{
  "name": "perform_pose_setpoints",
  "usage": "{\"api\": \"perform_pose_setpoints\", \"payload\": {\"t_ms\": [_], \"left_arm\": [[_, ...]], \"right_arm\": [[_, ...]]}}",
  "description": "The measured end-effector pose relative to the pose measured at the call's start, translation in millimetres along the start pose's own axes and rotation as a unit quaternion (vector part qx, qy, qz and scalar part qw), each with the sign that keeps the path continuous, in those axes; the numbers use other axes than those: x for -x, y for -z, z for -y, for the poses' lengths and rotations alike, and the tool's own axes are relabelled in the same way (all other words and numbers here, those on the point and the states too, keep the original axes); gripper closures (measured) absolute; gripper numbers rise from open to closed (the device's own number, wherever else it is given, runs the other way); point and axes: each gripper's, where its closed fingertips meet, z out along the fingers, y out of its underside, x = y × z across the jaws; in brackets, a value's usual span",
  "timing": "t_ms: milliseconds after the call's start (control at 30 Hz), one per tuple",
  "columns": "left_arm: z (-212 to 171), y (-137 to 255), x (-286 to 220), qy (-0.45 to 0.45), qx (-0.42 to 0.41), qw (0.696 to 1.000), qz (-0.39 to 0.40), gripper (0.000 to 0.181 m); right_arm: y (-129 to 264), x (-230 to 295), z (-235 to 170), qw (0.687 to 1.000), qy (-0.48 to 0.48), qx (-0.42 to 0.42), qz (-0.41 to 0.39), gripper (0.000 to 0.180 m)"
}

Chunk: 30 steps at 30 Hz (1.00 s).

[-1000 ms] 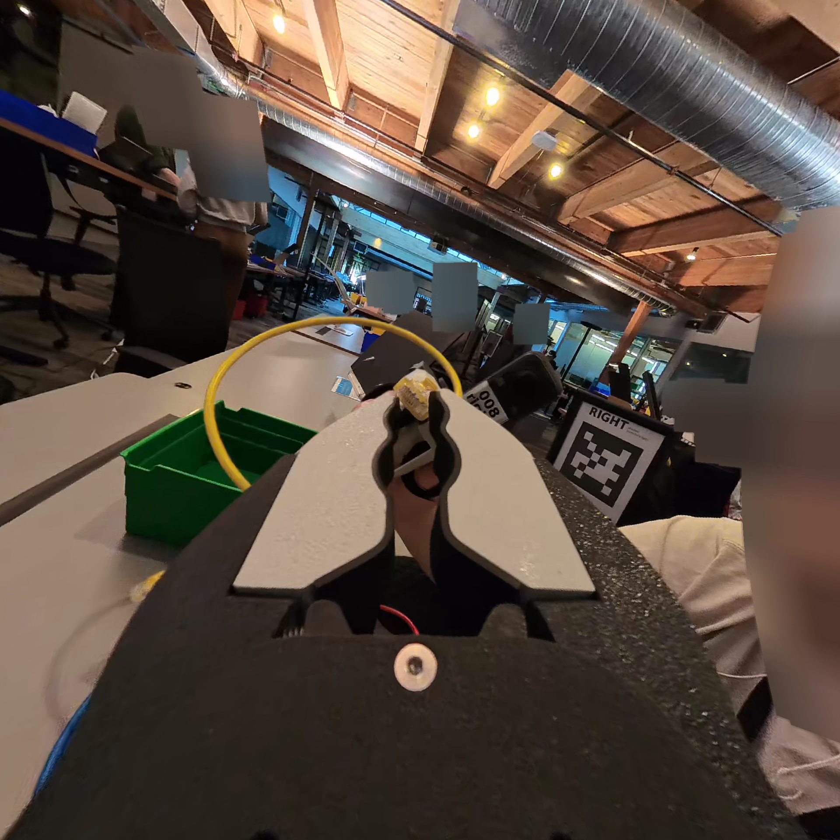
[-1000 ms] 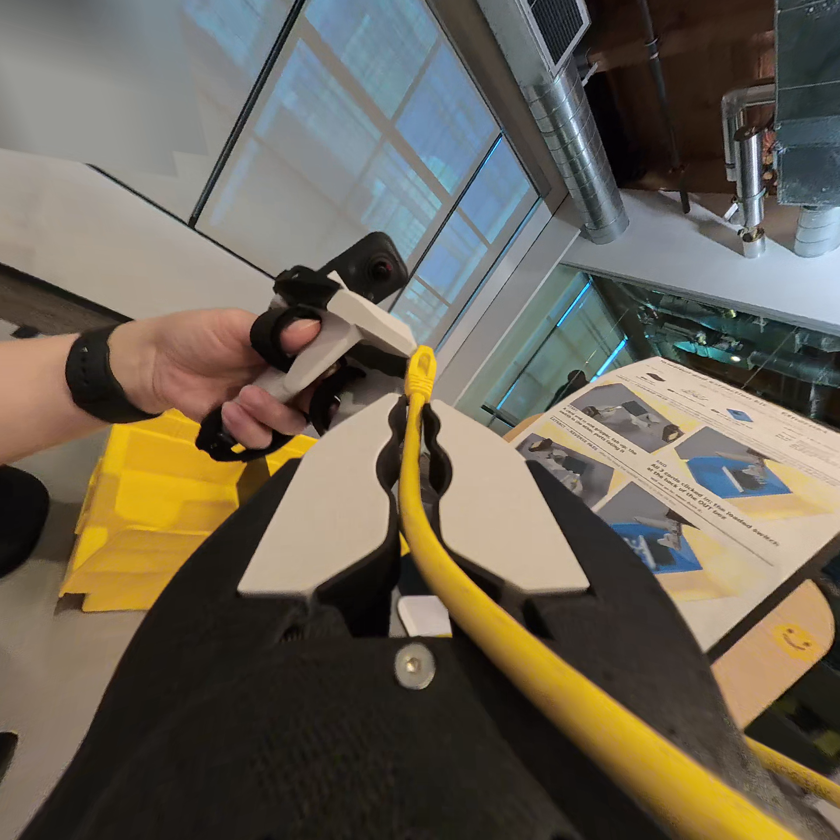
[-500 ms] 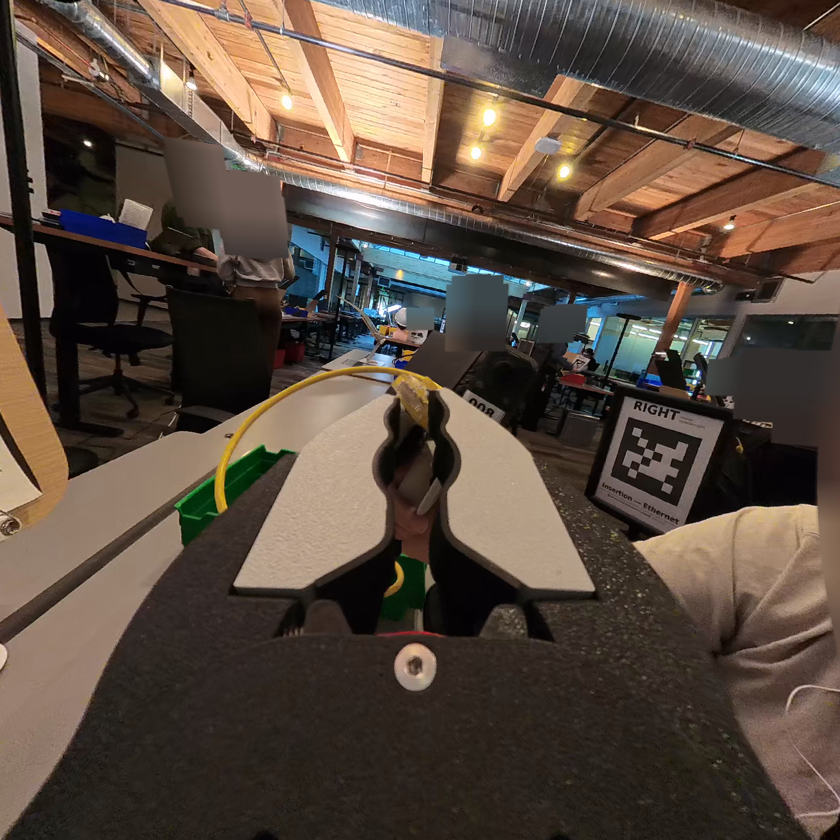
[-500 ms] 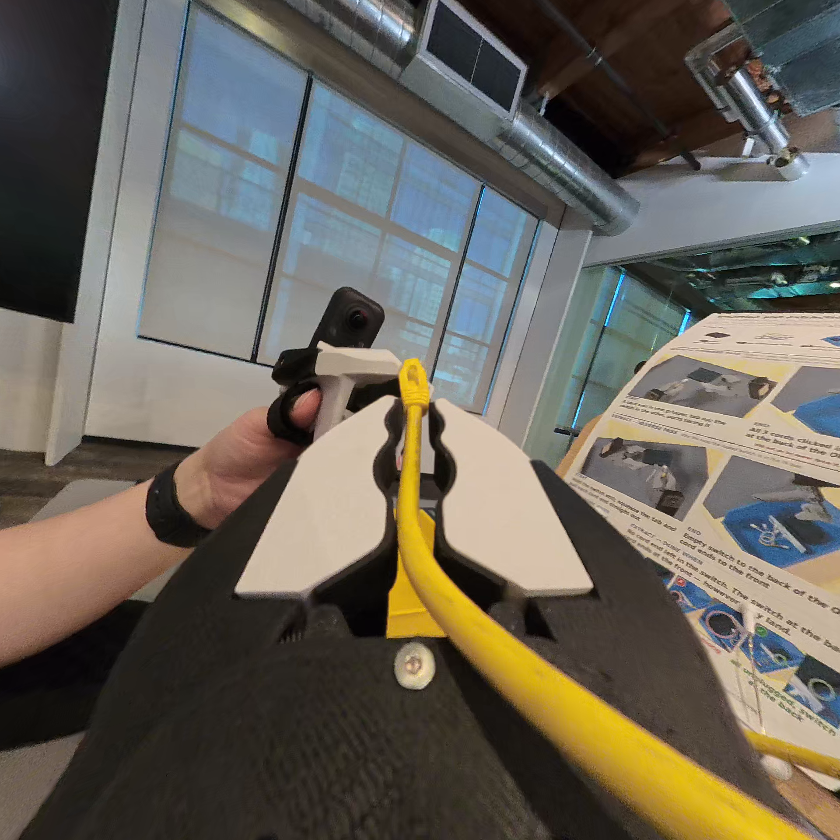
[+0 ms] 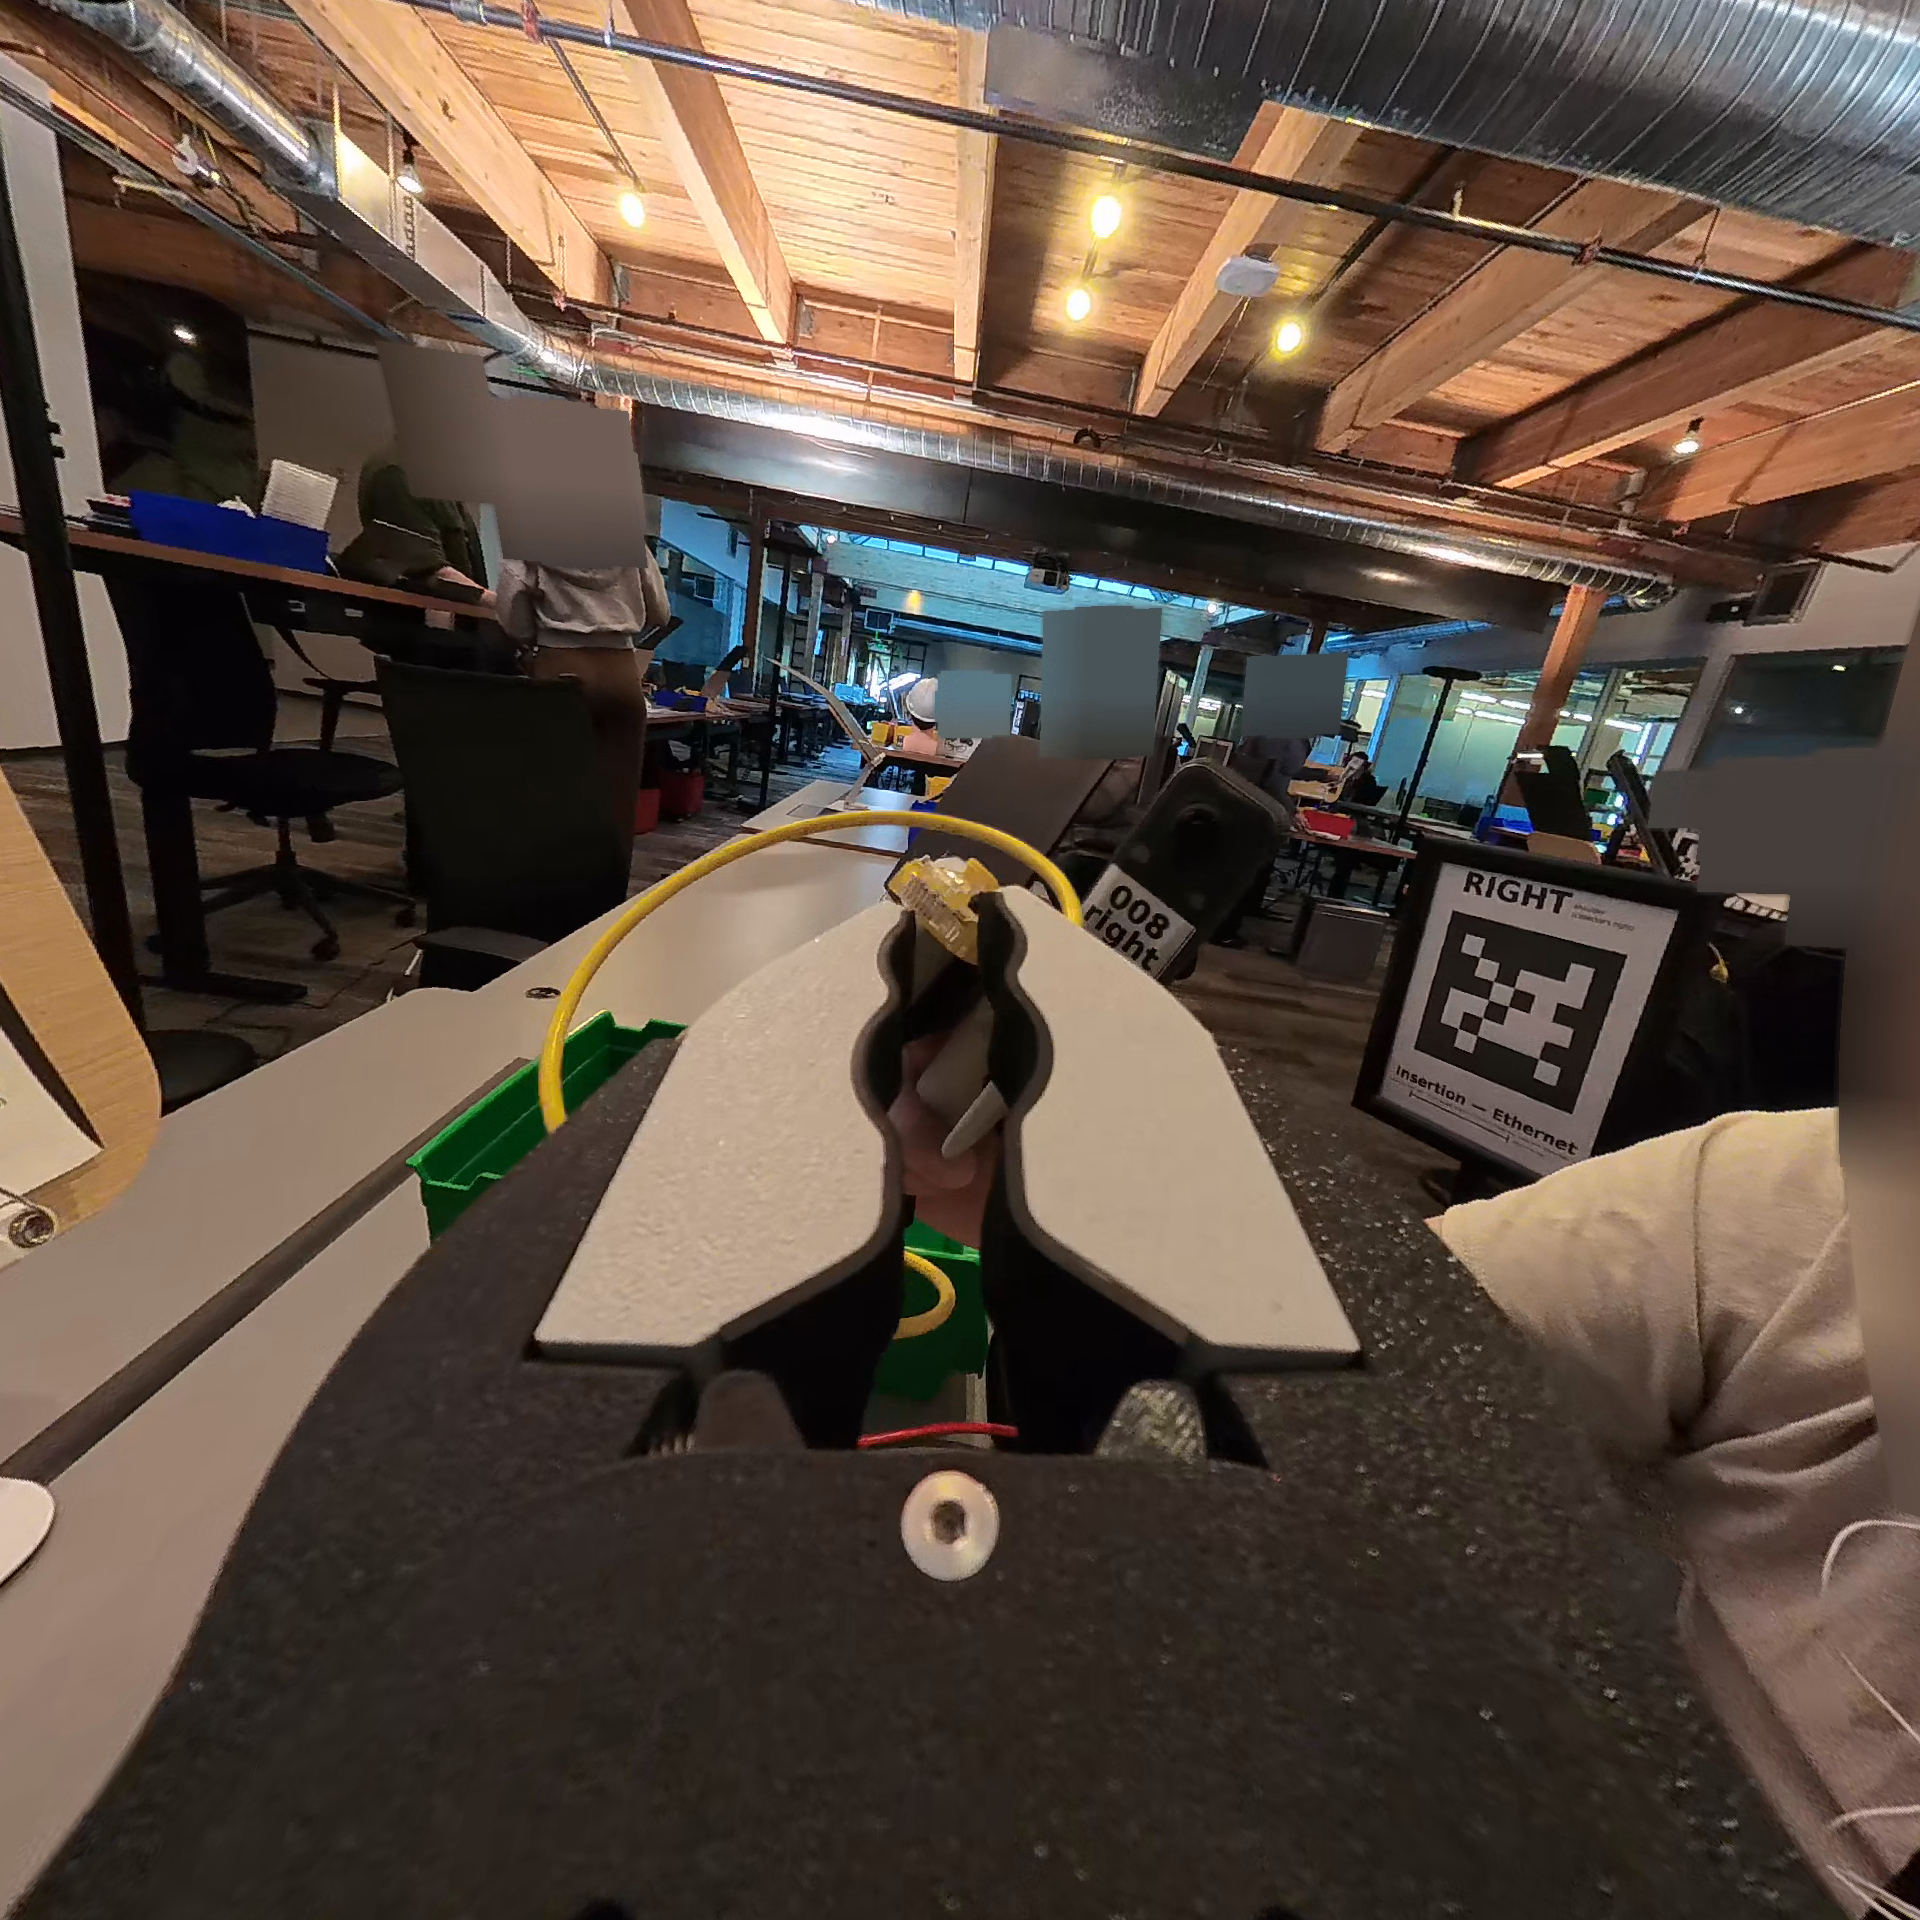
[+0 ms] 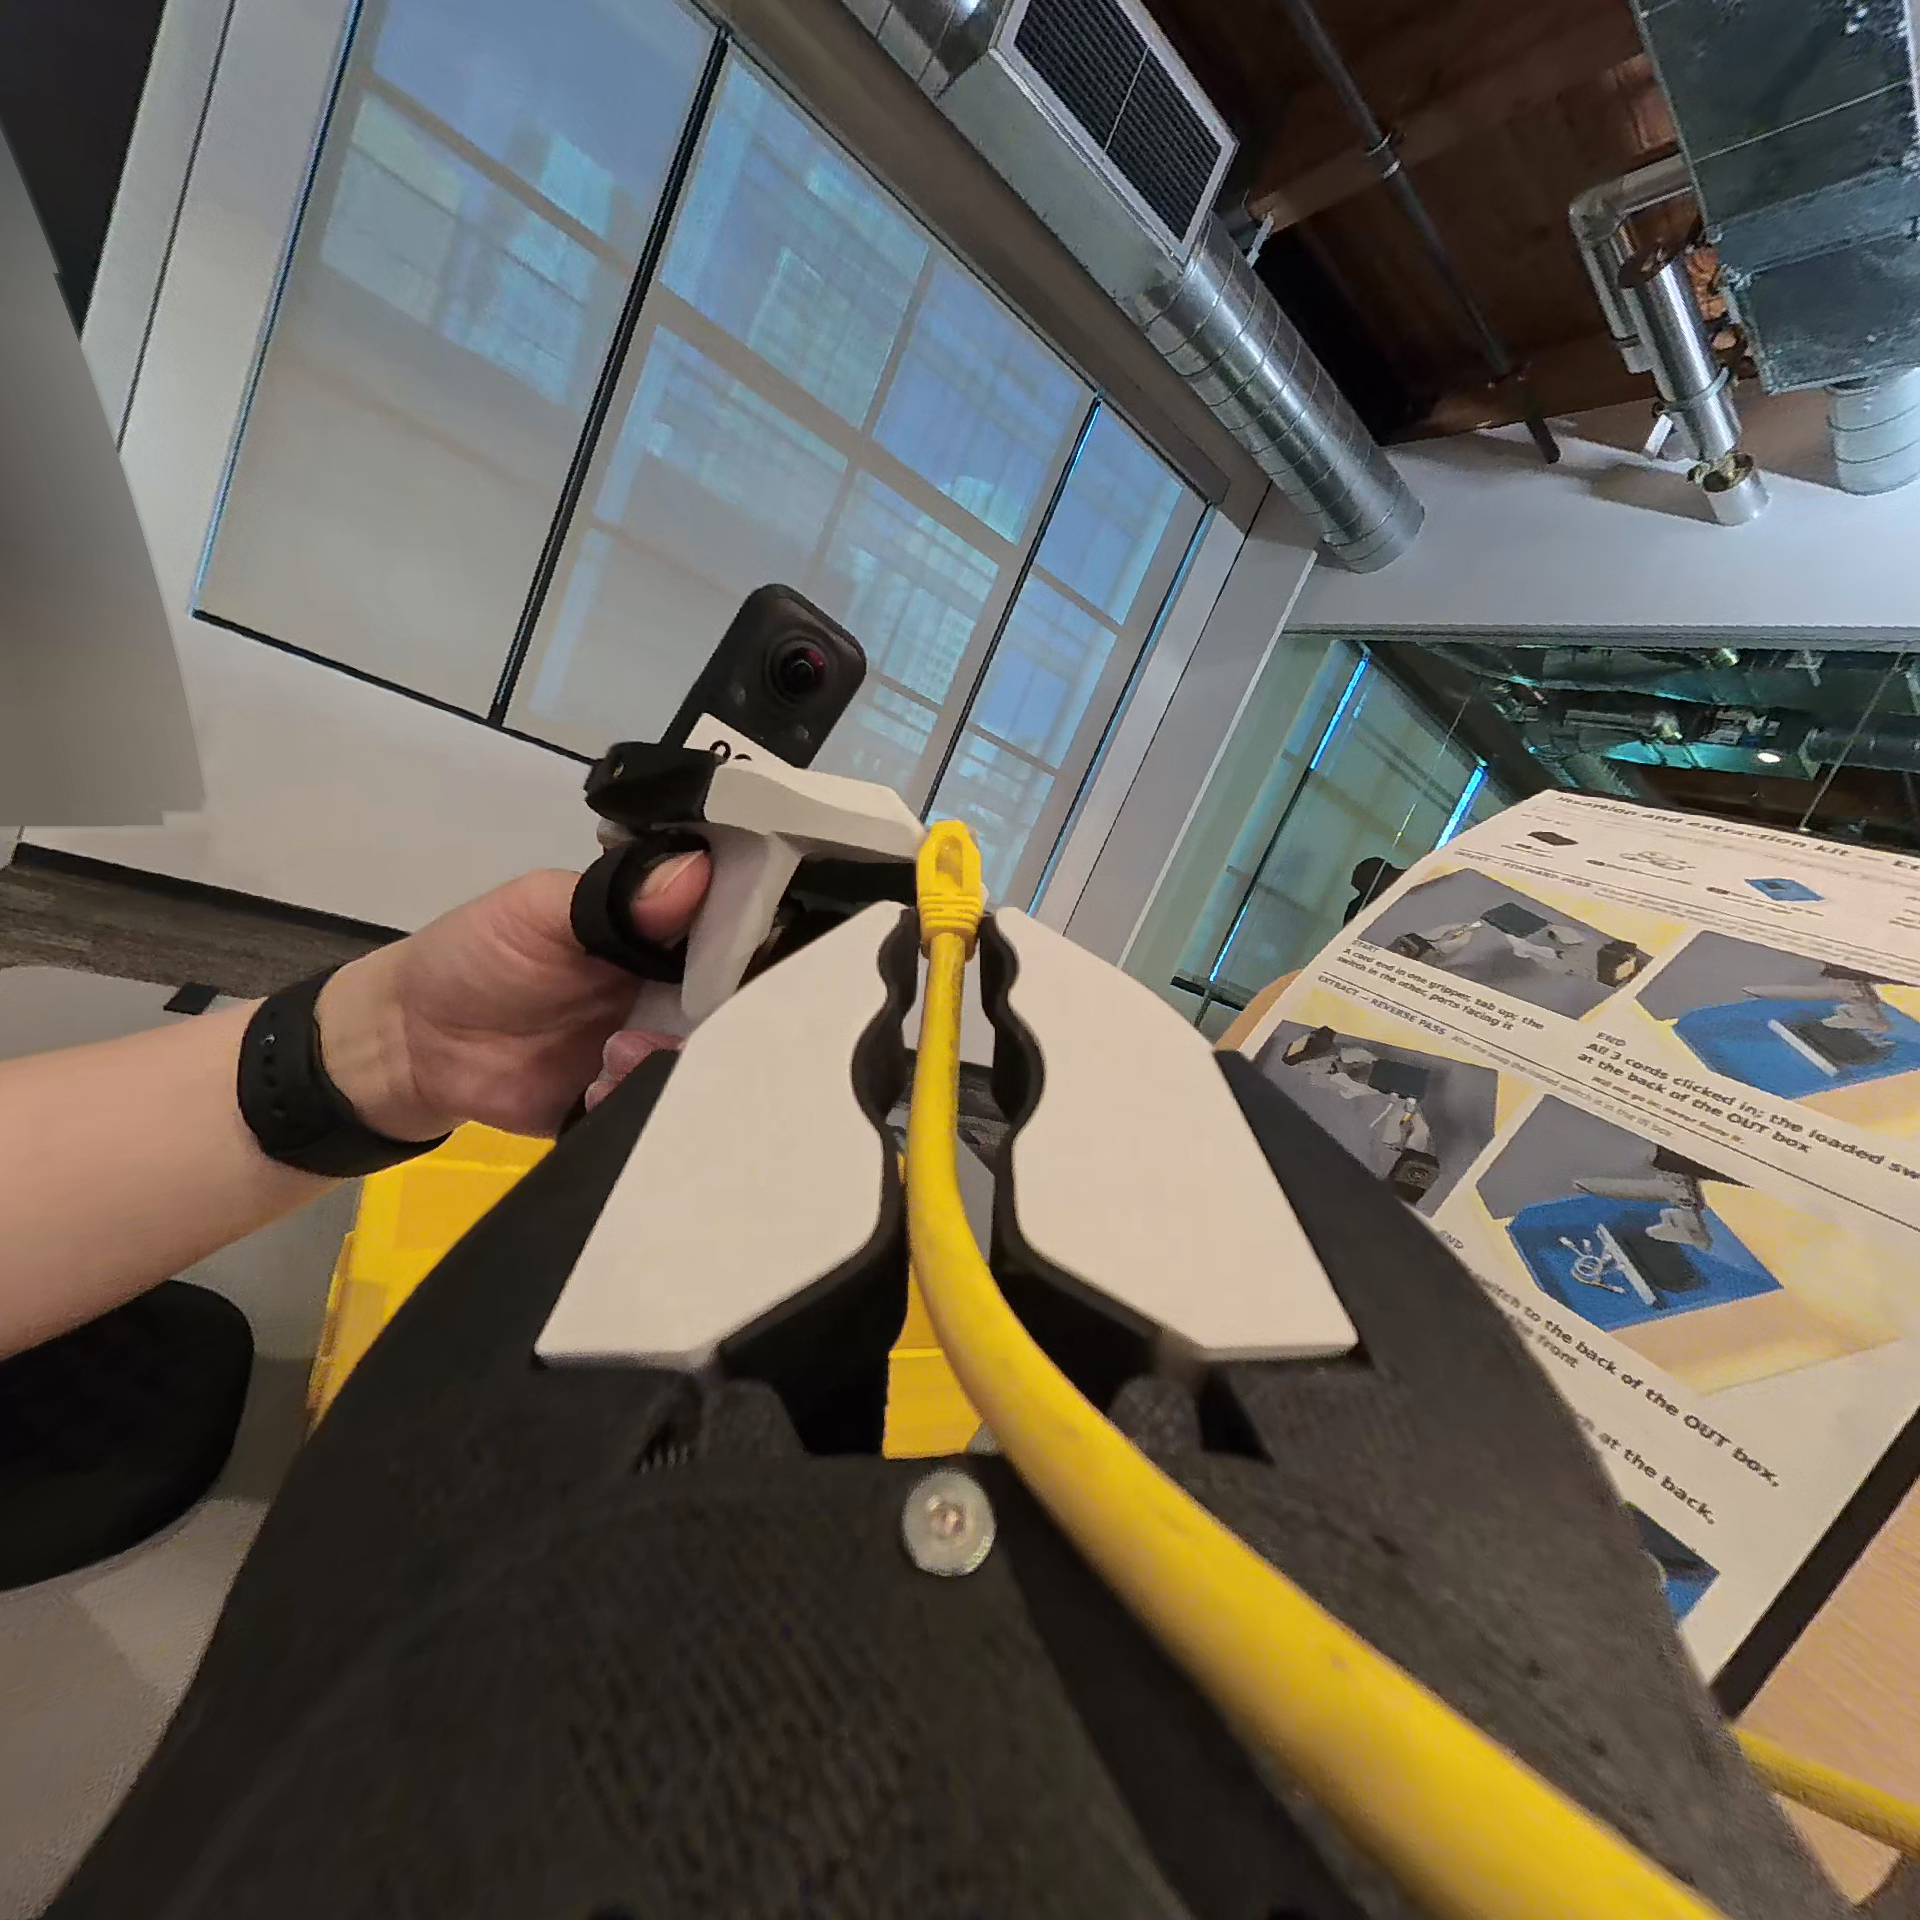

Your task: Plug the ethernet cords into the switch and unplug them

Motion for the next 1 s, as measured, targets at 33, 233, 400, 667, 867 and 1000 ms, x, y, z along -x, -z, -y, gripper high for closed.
{"api": "perform_pose_setpoints", "payload": {"t_ms": [33, 233, 400, 667, 867, 1000], "left_arm": [[0, 0, 0, 0.0, 0.0, 1.0, 0.0, 0.171], [-1, 1, -1, 0.001, 0.006, 1.0, -0.006, 0.157], [-6, 21, 7, -0.035, 0.095, 0.992, 0.073, 0.14], [-108, 63, -27, -0.027, 0.334, 0.895, 0.294, 0.127], [-224, 69, -44, -0.119, 0.519, 0.829, 0.172, 0.116], [-262, 80, -48, -0.133, 0.646, 0.752, 0.024, 0.103]], "right_arm": [[0, 0, 0, 1.0, 0.004, 0.004, 0.001, 0.168], [1, 2, -1, 0.999, 0.025, 0.02, 0.006, 0.168], [7, -1, 11, 0.999, 0.03, 0.019, 0.013, 0.168], [34, -21, 61, 0.999, 0.023, 0.0, 0.024, 0.168], [54, -19, 85, 0.998, 0.026, -0.006, 0.049, 0.168], [70, -16, 107, 0.997, 0.008, -0.035, 0.07, 0.168]]}}
